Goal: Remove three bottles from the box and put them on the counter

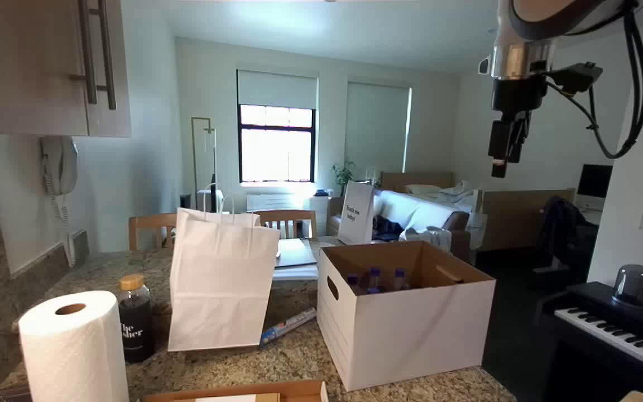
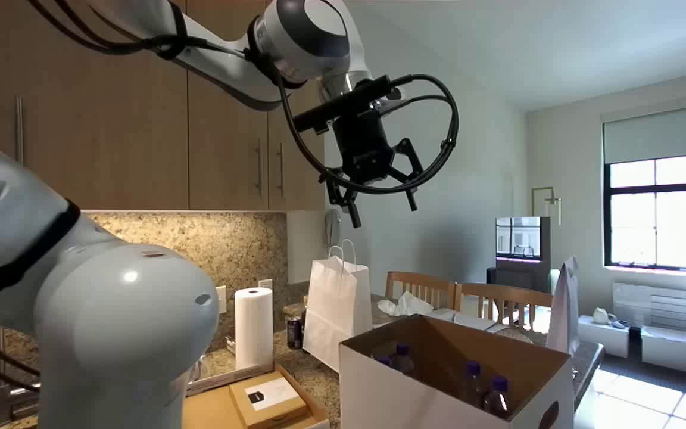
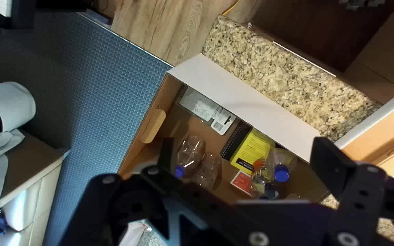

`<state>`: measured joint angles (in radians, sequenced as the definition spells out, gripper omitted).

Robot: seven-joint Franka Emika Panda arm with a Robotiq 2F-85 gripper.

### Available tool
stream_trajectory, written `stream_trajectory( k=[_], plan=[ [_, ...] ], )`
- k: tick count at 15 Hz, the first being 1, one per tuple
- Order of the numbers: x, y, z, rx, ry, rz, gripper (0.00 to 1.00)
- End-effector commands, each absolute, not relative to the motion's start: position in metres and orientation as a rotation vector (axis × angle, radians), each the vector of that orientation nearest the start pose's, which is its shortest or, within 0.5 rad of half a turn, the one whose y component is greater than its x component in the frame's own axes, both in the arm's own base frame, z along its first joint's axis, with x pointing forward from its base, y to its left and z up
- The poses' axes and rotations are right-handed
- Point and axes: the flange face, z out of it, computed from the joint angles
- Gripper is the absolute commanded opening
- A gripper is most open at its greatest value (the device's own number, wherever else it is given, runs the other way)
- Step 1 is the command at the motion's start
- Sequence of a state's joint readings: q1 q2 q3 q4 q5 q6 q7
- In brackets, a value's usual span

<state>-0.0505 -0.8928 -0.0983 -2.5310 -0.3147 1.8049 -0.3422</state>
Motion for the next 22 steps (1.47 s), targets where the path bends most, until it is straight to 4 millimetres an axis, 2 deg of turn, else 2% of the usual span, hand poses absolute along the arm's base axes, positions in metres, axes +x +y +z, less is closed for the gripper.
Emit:
stream_trajectory(
  k=[1,10,12,13,14,16,18,20,21,22],
  plan=[
    [0.293,-0.077,0.563,-3.371,-0.46,-0.182,1.0],
    [0.293,-0.077,0.563,-3.371,-0.46,-0.182,1.0],
    [0.306,-0.076,0.561,-3.384,-0.476,-0.164,1.0],
    [0.318,-0.079,0.558,-3.424,-0.438,-0.144,1.0],
    [0.336,-0.083,0.55,-3.435,-0.443,-0.038,1.0],
    [0.357,-0.092,0.536,-3.454,-0.457,0.081,1.0],
    [0.38,-0.104,0.524,-3.376,-0.526,0.192,1.0],
    [0.4,-0.115,0.52,-3.248,-0.634,0.179,1.0],
    [0.407,-0.12,0.519,-3.194,-0.665,0.184,1.0],
    [0.39,-0.109,0.515,-3.282,-0.591,0.168,1.0]
  ],
)
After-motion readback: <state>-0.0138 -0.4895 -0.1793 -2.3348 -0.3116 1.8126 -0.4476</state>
